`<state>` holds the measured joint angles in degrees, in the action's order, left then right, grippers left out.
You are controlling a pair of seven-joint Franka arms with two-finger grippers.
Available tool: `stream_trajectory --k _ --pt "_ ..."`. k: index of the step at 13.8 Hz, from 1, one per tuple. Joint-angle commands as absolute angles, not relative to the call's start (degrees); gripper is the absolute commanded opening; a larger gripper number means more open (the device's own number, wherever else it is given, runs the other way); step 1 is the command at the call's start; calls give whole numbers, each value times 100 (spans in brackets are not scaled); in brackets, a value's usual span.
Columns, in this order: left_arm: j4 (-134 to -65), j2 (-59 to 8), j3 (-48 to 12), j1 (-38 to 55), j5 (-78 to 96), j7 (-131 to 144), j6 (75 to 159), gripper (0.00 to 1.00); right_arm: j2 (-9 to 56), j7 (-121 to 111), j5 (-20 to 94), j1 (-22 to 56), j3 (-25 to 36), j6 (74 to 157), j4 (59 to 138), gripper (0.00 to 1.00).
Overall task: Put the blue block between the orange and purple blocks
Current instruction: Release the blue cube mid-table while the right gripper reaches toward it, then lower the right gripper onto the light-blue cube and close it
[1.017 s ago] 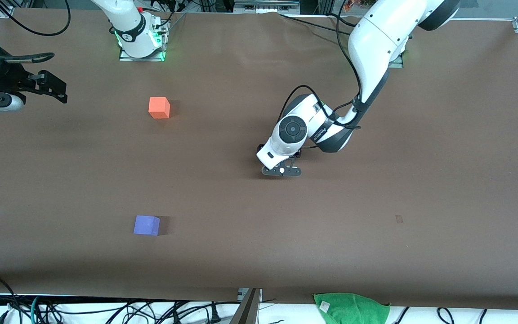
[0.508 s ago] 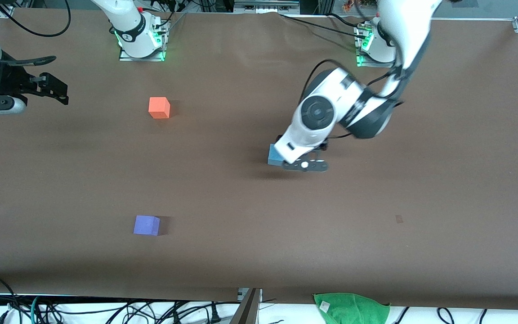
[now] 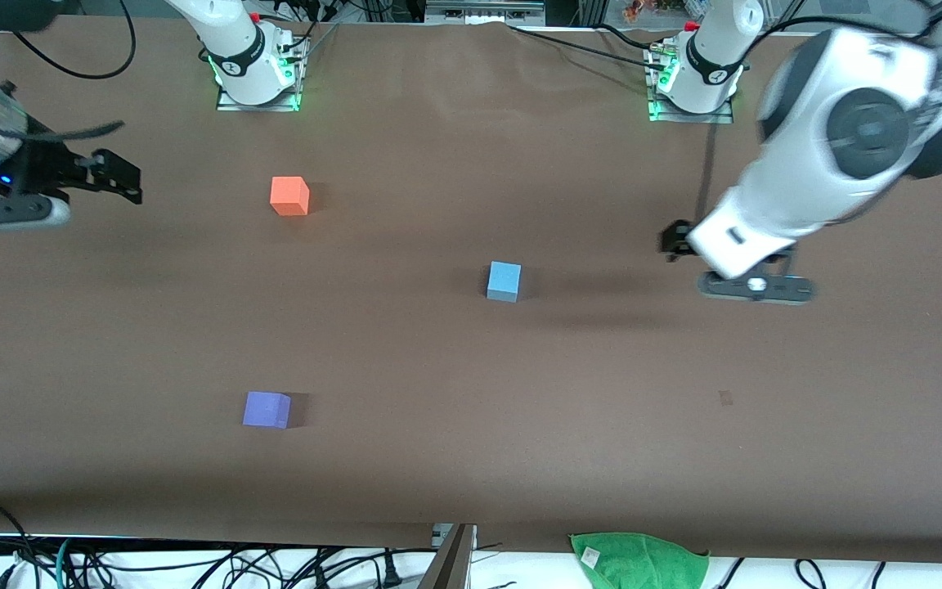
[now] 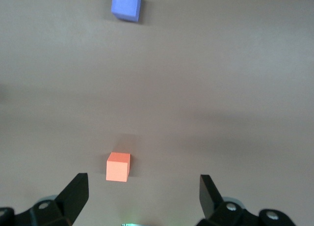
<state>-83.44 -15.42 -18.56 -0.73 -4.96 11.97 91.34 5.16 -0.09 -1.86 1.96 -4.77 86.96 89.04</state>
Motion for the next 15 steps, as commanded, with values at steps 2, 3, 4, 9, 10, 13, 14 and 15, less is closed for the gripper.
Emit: stream_trajectory --k 2,3,4,9,10,13,14,15 --pt "-7762 -1451 -1916 -570 -589 318 8246 100 958 -97 -105 324 -475 8692 8745 100" --pt "-7656 -1363 -1890 -658 -598 186 8105 100 1019 16 -114 525 -475 8718 8745 100" --pt "-7612 -1319 -1890 -798 -580 89 8069 100 1098 226 -114 745 -475 8788 8745 100" --pt "-8135 -776 -568 -275 -281 9 9093 100 1704 2053 62 1905 -475 9587 8754 100" --pt "-8504 -539 -258 -81 -255 0 9401 100 1844 2413 62 2151 -475 9780 8754 100" --pt "-9542 244 0 88 -167 0 9493 100 2284 3722 53 2854 -475 10597 8745 100" --pt "-9649 324 -9 88 -167 0 9449 100 2450 4188 53 3065 -475 10869 8745 100" --pt "-9668 299 -44 44 -158 -9 9309 100 2617 4619 44 3259 -475 11142 8728 100"
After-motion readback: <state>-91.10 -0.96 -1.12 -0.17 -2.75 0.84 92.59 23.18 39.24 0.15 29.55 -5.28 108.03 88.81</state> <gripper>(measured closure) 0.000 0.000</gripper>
